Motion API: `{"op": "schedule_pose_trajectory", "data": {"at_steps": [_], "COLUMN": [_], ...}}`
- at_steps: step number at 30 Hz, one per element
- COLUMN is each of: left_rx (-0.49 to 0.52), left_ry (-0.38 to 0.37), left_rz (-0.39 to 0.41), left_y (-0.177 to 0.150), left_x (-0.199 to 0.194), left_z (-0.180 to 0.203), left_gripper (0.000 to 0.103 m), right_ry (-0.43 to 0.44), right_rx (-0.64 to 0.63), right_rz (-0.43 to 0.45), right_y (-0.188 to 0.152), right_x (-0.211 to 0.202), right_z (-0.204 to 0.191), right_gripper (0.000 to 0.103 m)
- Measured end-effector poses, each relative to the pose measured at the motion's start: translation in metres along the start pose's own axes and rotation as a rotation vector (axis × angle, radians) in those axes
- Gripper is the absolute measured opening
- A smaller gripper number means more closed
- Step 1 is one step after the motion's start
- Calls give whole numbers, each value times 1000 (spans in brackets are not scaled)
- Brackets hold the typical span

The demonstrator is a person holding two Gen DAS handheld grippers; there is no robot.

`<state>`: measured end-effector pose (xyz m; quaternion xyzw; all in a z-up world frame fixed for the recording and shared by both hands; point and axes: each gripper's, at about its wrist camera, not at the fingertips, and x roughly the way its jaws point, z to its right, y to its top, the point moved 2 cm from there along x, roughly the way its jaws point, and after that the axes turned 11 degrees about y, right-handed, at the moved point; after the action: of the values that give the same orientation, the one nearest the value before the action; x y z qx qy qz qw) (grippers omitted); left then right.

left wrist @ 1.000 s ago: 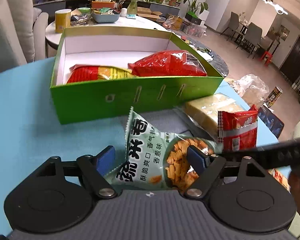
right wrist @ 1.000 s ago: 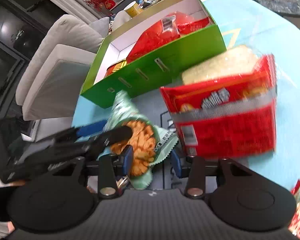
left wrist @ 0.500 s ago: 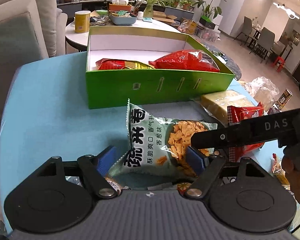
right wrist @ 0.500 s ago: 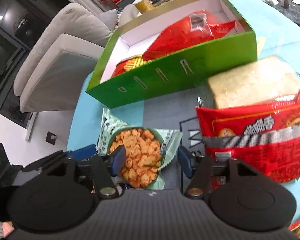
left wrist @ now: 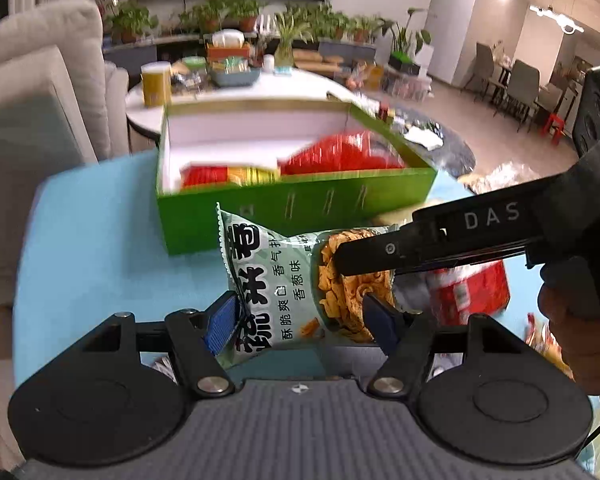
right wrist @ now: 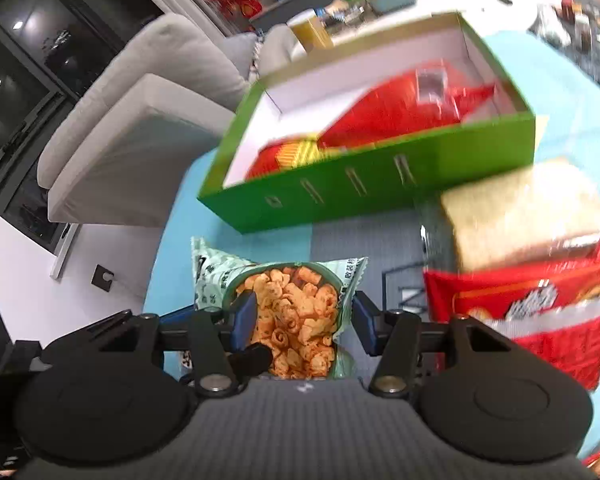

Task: Organize snacks
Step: 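Carry the green-and-white snack bag over the green box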

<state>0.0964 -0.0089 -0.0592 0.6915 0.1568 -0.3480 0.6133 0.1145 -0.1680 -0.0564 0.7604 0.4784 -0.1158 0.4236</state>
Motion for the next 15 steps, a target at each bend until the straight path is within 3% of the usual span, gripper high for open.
{"op": "schedule_pose_trajectory", "data": {"at_steps": [7, 15], "left_rx": [10, -23], "left_ry": [42, 71], "left_rz": [89, 114], "left_y": [31, 74], "left_x": [-13, 11], "left_z": [7, 7], "left_gripper": [65, 65], "right_ry": [20, 10], "right_rx": [-67, -131], "right_rz": [84, 143], "right_y": [28, 69], "right_x": [-16, -14], "right_z": [-20, -22], "right_gripper": [61, 61]}}
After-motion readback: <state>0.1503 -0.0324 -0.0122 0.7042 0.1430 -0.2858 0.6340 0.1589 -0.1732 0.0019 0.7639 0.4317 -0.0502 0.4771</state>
